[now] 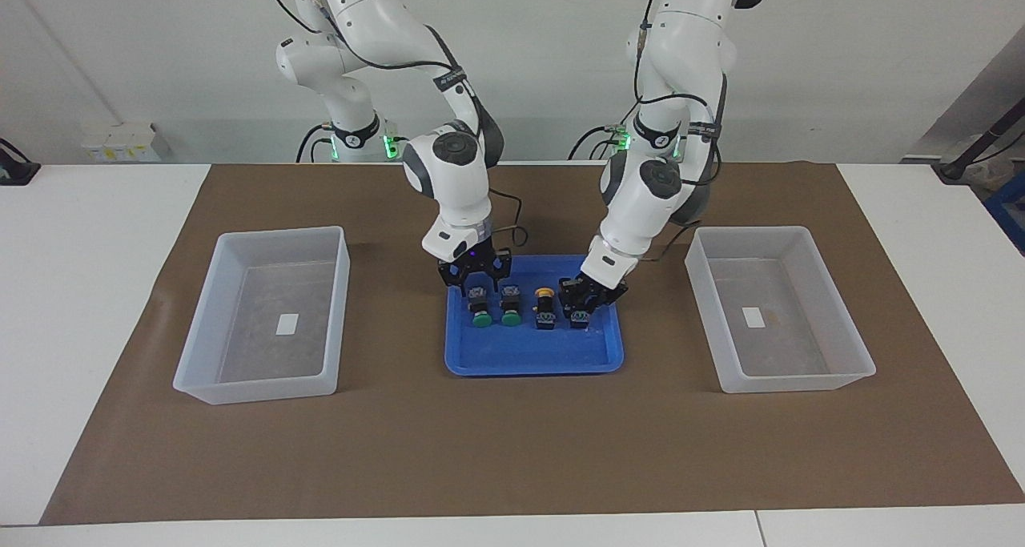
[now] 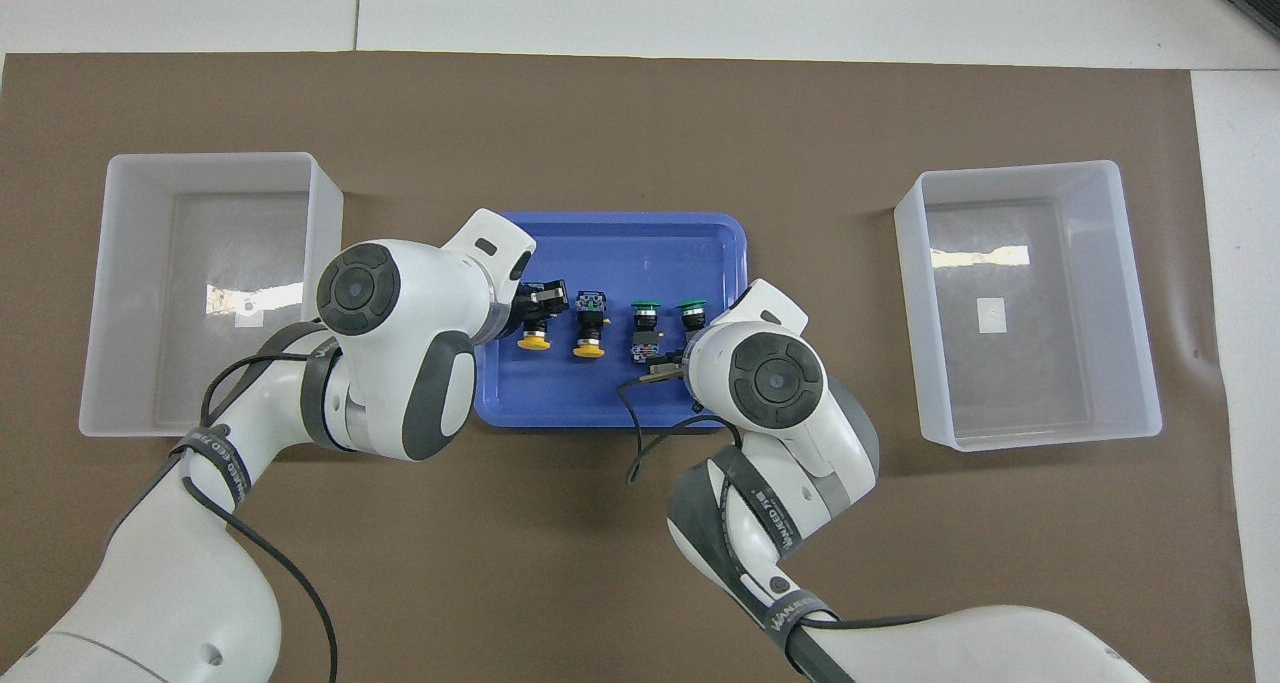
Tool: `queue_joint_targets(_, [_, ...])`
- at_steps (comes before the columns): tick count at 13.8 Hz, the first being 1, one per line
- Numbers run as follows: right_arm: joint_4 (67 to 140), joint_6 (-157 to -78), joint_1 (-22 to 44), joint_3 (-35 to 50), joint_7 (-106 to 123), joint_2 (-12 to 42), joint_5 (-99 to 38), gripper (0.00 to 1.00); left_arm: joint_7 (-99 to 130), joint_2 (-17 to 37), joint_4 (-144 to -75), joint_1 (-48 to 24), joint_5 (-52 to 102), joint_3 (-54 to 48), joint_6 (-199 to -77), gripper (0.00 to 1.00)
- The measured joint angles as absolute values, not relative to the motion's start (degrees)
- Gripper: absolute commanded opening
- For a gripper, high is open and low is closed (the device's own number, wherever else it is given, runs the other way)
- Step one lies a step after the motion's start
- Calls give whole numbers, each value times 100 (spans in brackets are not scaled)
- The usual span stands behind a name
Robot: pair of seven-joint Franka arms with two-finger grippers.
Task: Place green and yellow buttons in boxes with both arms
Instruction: 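Carry the yellow button to the near box while the right gripper carries green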
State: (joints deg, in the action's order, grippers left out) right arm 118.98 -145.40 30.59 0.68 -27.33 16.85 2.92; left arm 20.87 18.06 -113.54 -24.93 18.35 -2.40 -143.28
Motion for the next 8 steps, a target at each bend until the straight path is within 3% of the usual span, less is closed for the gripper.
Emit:
queue_joint_targets(1, [11898,-14540,3059,66,-2738,1685,326,0,2088,1787,-11122,-2429,1835,-206,-13987,0])
queue_joint_targets(8, [11845,-14510,3005,19,-3367,1358,524,0,2077,1393,-9898,-1725,1033,25,-11879,0])
